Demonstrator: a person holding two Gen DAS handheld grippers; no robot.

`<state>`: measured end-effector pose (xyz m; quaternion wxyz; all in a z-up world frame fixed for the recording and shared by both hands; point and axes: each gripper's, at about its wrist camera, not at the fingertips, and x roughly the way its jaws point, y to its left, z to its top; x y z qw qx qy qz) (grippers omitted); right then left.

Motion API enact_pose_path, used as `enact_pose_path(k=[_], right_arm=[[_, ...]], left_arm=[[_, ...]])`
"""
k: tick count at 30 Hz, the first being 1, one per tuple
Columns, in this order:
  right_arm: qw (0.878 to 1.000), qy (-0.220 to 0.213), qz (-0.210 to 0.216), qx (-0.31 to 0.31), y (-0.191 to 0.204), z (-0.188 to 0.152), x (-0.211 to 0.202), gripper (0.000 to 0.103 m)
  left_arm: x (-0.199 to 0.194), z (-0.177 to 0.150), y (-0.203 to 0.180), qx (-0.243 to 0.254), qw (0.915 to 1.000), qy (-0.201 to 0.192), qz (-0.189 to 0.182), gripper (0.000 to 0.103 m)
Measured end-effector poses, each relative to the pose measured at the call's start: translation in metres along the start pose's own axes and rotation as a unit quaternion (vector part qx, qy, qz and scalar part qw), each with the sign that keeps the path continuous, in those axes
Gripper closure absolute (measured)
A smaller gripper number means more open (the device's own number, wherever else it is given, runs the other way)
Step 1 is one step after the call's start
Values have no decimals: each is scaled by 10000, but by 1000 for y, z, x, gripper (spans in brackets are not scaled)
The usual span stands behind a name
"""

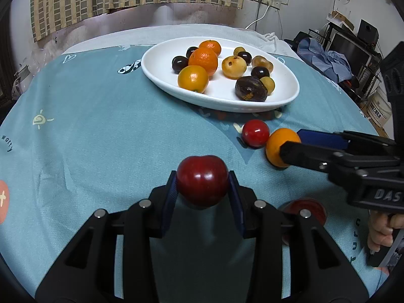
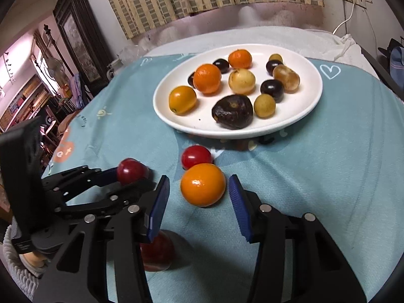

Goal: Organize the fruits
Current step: 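Place the red apple on the plate with the left gripper while the right gripper places a mandarin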

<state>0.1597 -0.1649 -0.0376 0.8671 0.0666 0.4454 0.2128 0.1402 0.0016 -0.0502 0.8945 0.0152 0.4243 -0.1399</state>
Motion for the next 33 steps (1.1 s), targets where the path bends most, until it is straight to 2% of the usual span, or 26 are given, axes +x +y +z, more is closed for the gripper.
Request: enact_pose_path(k=[1, 3, 7, 13, 18, 21, 24, 27, 29, 33], right_arm=[[10000, 33, -3, 10, -1, 0, 3, 54], [9999, 125, 4, 51, -4, -1, 10, 63], [9995, 76, 237, 169, -9, -2, 4, 64], [9977, -373, 524, 235, -16, -6, -38, 64], [9980, -231, 514, 300, -22, -16, -40, 64], [9968, -432, 573, 347, -26, -14, -57, 64], [9962, -591, 520, 361, -30, 3, -70, 64], [9947, -847, 373, 454, -40, 33, -85, 64], [9927, -1028, 319, 541, -47, 51, -91, 64], [9891, -1261, 225, 724, -62, 87, -81, 64]], left_arm=[[0, 0, 0, -2, 10000, 2, -3, 63], [1, 0, 0, -6, 10000, 10, -21, 63], [0, 0, 2, -77, 9999, -46, -91, 64], [-19, 2, -2, -65, 9985, -435, -311, 64], [-13, -4, -10, 8, 9991, -252, -329, 64], [-20, 1, -16, 57, 9988, -329, -367, 64], [-26, 21, -18, -22, 9978, -391, -531, 64], [-28, 56, -24, 24, 9975, -570, -418, 64], [-25, 74, -29, -8, 9967, -629, -513, 64], [-5, 97, -40, 121, 9970, -639, -419, 64]])
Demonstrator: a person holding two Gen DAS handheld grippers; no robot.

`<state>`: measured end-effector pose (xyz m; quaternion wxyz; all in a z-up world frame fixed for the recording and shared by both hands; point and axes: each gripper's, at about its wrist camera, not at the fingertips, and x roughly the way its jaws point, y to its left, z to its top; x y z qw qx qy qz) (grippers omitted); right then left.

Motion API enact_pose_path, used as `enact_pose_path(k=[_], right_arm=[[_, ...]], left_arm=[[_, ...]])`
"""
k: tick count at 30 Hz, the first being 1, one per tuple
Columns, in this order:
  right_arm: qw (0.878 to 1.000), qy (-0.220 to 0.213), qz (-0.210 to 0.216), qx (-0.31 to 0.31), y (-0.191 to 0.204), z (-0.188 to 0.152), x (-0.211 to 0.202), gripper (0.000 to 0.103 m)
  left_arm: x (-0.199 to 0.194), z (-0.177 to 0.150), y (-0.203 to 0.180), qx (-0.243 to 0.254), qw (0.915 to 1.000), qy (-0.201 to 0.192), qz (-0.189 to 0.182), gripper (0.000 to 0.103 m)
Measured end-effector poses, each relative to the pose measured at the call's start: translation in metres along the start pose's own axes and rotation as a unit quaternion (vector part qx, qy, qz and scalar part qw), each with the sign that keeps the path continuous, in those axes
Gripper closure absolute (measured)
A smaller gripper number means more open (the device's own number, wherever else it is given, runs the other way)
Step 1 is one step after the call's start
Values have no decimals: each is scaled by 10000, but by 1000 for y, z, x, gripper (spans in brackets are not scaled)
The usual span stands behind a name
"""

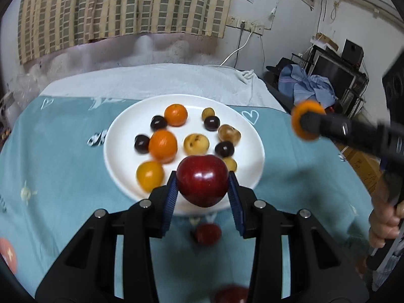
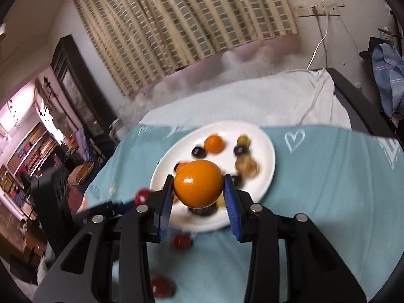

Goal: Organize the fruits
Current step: 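Place the red apple on the plate with the left gripper while the right gripper places a mandarin, then grasp the second red apple with the left gripper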

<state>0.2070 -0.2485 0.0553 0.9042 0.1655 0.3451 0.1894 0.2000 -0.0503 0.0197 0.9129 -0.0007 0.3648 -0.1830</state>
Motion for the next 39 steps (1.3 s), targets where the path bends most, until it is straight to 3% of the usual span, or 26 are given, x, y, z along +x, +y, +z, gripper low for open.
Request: enact_pose_path(k=[9, 10, 11, 14, 17, 22, 24, 30, 34, 39], right_arm=[[9983, 495, -291, 40, -17, 19, 101, 63], [9978, 564, -350, 38, -19, 20, 112, 63], [9969, 646, -447, 40, -21, 20, 121, 63], [9957, 644, -665, -19, -23, 25, 132, 50], [9973, 448, -590, 20, -20, 30, 117, 47], [9995, 76, -305, 24, -6, 32, 57, 47], [9997, -44, -222, -17, 0, 26, 31, 42], [9992, -400, 25, 41, 4, -18, -35, 41], [9989, -413, -135, 153, -6, -57, -38, 41], [9983, 60, -581, -50, -10, -78, -11, 41]], left_arm=[[56, 3, 19, -215, 9990, 386, 7, 63], [59, 2, 21, -247, 9989, 408, -34, 61], [59, 2, 23, -272, 9989, 378, -49, 49], [54, 3, 24, -341, 9990, 264, -85, 33], [45, 5, 23, -321, 9993, 158, -48, 31], [19, 0, 23, -397, 9992, -44, 48, 27], [6, -7, 22, -404, 9990, -136, 106, 24], [-34, -47, 13, -365, 9982, -357, 327, 18], [-54, -84, 1, -244, 9961, -420, 731, 12], [-66, -105, -16, -95, 9938, -547, 959, 6]])
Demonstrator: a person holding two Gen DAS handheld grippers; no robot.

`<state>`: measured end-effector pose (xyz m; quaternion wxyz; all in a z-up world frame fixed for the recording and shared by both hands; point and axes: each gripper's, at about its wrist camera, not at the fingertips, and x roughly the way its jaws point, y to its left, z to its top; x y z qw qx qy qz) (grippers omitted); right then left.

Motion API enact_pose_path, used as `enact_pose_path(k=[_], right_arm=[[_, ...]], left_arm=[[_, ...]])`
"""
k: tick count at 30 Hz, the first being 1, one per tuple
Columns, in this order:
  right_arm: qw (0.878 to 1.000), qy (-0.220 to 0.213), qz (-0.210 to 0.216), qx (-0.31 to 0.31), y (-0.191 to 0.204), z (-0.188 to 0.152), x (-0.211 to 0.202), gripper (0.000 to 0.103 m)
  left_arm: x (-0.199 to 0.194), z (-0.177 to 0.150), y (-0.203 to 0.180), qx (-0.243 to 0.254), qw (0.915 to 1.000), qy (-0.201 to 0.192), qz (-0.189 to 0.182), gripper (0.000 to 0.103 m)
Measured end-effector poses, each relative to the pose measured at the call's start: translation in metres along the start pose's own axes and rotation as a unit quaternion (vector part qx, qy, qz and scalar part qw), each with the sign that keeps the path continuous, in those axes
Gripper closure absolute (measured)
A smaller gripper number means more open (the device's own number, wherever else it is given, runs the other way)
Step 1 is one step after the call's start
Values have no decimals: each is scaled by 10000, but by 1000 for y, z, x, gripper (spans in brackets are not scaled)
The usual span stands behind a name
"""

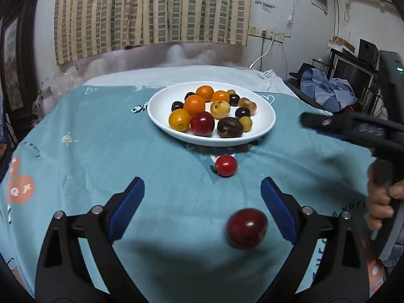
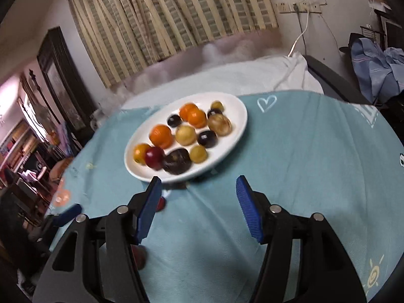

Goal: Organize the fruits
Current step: 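Grasp the second red apple with the left gripper, then place the red apple on the plate with the left gripper while the right gripper places a small red fruit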

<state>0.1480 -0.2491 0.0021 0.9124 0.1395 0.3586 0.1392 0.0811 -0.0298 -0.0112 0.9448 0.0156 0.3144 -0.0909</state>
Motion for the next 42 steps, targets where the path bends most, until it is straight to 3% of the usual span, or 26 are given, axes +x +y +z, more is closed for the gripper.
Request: enact_pose_path(k=[9, 28, 36, 38, 40, 42], right_arm=[[10000, -39, 61, 34, -2, 0, -3, 41], [9998, 85, 63, 158, -6, -4, 0, 41], [9997, 98, 68, 213, -7, -5, 1, 41], [9996, 99, 87, 237, -8, -5, 1, 41], [9996, 112, 97, 240, -8, -6, 1, 41], [9996, 112, 104, 234, -8, -5, 0, 41]], left_arm=[[14, -9, -28, 695, 9971, 192, 263, 5], [19, -14, -37, 961, 9948, 284, 152, 7], [21, -18, -35, 887, 9948, 471, -157, 21], [24, -19, -34, 845, 9943, 582, -297, 43], [28, -21, -34, 785, 9927, 738, -545, 58], [29, -22, -35, 819, 9918, 803, -556, 61]])
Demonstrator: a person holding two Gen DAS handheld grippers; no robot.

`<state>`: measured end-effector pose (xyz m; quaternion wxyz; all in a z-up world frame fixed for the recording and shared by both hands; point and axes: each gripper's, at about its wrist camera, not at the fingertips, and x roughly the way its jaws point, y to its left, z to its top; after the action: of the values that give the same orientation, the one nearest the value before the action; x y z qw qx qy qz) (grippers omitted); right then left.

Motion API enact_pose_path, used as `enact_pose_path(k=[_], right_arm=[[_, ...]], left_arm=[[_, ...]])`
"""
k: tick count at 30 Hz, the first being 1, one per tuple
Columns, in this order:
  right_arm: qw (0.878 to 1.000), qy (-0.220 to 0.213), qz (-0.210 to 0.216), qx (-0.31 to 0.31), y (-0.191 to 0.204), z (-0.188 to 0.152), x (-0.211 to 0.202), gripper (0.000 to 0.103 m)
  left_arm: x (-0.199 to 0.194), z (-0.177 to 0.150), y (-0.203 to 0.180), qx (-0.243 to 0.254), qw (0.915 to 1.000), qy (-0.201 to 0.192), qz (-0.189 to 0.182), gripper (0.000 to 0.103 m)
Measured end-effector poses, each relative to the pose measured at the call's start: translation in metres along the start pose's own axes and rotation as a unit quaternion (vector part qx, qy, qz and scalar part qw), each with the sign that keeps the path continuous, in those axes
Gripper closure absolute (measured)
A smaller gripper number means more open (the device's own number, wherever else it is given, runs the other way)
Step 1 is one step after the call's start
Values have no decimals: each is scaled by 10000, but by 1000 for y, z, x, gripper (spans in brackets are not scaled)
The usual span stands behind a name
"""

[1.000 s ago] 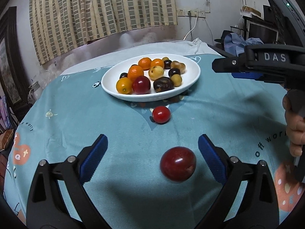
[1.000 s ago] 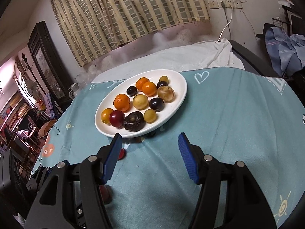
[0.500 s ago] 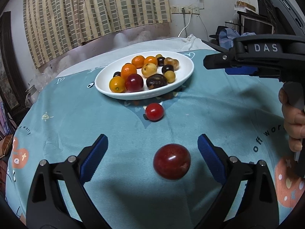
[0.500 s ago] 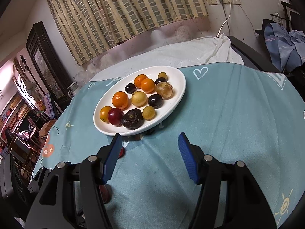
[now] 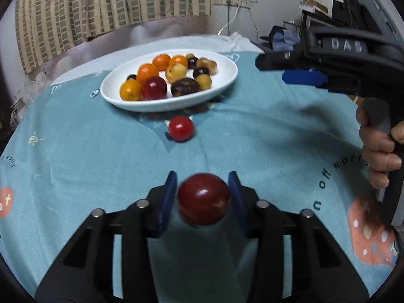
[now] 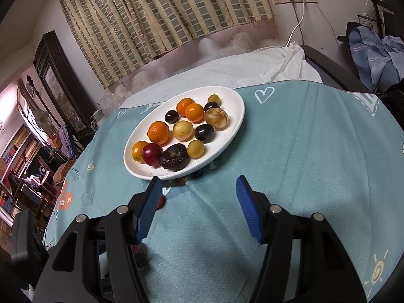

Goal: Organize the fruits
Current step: 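Place the red apple on the plate with the left gripper while the right gripper places a small red fruit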

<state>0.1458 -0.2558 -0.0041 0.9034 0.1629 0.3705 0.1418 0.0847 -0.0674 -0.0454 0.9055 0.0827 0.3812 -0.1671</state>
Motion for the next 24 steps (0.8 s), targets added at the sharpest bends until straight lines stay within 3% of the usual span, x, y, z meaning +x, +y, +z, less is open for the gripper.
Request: enact_pose_path(k=[7, 13, 19, 24], right_arm=[[9997, 73, 91, -211, 8, -3, 3, 41], [9924, 830, 741, -520, 35, -11, 29, 41], [9839, 1522, 502, -785, 67, -5, 76, 55], [9794, 1658, 90, -1153, 87, -11, 97, 65]], left_arm=[[-7, -4, 5, -109, 9999, 1, -126, 62], [-21, -8, 16, -312, 9993, -102, -186, 62], [-17, -9, 26, -558, 9979, 28, -328, 62], [-14, -11, 25, -561, 9979, 112, -291, 59]])
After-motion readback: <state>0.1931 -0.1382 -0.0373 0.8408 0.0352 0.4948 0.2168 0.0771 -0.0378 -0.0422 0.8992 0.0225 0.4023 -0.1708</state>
